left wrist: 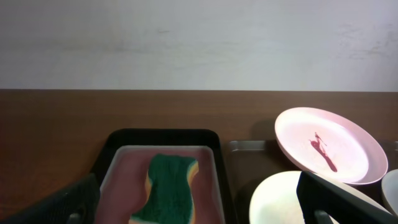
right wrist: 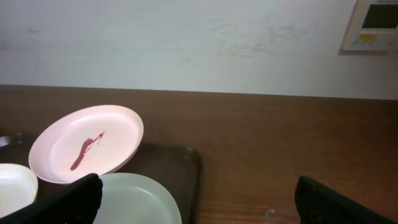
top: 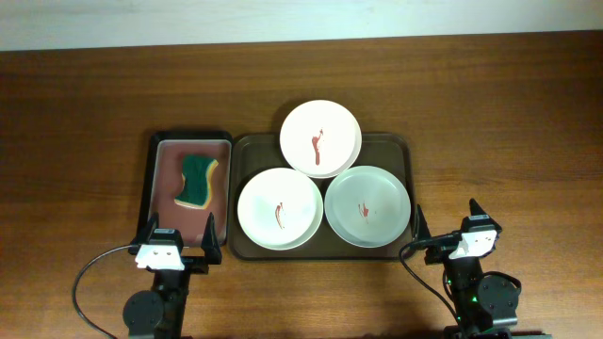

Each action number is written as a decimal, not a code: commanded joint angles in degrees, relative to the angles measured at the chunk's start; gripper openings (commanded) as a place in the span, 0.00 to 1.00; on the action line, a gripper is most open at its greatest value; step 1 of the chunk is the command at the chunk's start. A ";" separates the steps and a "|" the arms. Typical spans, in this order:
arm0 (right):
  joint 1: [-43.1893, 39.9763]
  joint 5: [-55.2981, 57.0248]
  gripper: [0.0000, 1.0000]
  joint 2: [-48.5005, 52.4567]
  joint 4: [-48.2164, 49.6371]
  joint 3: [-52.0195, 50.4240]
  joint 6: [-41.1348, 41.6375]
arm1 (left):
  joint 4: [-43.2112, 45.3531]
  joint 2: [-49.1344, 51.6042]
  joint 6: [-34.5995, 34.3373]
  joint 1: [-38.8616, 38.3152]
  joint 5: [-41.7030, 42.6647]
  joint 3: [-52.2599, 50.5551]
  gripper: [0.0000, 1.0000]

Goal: Clean dirty plates on tray and stack at the side
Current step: 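Raise both arms from rest toward the sponge and plates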

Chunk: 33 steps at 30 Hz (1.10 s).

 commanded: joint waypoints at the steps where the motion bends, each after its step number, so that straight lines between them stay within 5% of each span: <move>1: -0.48 0.98 0.99 0.13 -0.81 -0.31 0.42 | -1.14 -0.02 1.60 -0.28 -6.64 -0.07 0.99; 28: -0.48 0.44 0.99 0.13 -0.61 -0.17 0.52 | -2.75 -0.02 -0.02 -0.22 -5.79 0.74 0.99; 33: -0.48 0.28 0.99 2.36 -17.57 11.43 5.40 | -13.88 10.01 -1.86 -0.22 -5.79 12.37 0.99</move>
